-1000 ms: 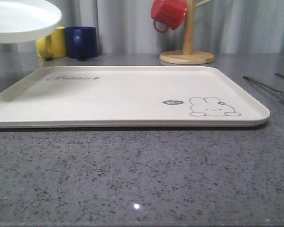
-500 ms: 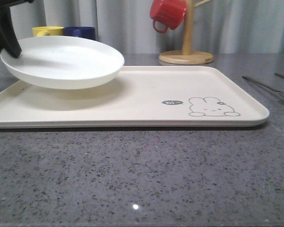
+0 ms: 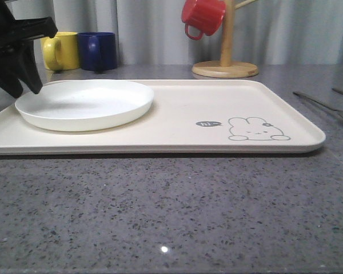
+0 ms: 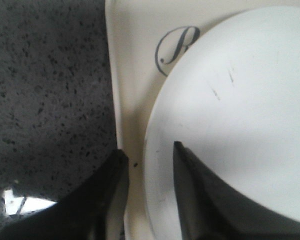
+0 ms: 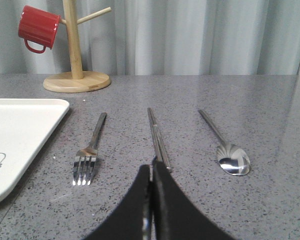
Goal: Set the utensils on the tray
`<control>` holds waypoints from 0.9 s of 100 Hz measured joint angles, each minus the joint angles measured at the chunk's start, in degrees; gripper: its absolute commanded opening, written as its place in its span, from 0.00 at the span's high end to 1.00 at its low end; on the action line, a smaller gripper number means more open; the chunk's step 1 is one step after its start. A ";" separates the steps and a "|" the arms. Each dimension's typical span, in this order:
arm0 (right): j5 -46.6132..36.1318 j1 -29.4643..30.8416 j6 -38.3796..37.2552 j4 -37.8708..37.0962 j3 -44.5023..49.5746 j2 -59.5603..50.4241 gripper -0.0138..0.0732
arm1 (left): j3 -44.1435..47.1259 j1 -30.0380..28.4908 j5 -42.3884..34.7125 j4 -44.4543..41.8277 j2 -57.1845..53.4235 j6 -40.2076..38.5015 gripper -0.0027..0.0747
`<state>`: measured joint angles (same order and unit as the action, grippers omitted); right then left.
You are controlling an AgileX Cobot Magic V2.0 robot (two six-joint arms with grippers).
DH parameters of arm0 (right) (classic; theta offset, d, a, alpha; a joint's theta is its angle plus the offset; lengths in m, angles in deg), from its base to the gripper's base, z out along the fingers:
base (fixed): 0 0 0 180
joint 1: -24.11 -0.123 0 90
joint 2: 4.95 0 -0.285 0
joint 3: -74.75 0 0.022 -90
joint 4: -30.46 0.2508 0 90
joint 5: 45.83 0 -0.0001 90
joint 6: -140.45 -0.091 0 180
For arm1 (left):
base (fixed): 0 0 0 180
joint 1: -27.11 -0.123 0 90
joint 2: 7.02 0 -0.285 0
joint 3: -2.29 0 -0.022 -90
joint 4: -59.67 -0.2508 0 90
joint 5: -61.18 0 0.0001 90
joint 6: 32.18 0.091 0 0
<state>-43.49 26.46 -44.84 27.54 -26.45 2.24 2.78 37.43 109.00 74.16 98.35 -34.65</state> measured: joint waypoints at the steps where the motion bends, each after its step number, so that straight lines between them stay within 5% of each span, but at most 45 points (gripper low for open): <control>1: 0.00 0.00 0.00 0.00 0.00 0.00 0.93 | -0.20 0.00 0.00 -0.12 0.00 0.00 0.59; 10: 0.00 0.00 0.00 0.00 0.00 0.00 0.93 | -1.10 0.00 -1.53 -1.20 -0.15 0.00 0.73; 20: 0.00 0.00 0.00 0.00 0.00 0.00 0.93 | -1.13 0.00 -3.35 -3.33 -2.05 -0.23 0.99; 48: 0.00 0.00 0.00 0.00 0.00 0.00 0.93 | 4.68 0.00 -9.56 -11.43 -15.08 -2.11 0.99; 90: 0.00 0.00 0.00 0.00 0.00 0.00 0.93 | 26.16 0.00 -12.05 -13.21 -44.63 -2.28 0.99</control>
<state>-43.49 26.46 -44.84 27.54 -26.45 2.24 28.93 37.43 96.95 60.94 53.71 -36.93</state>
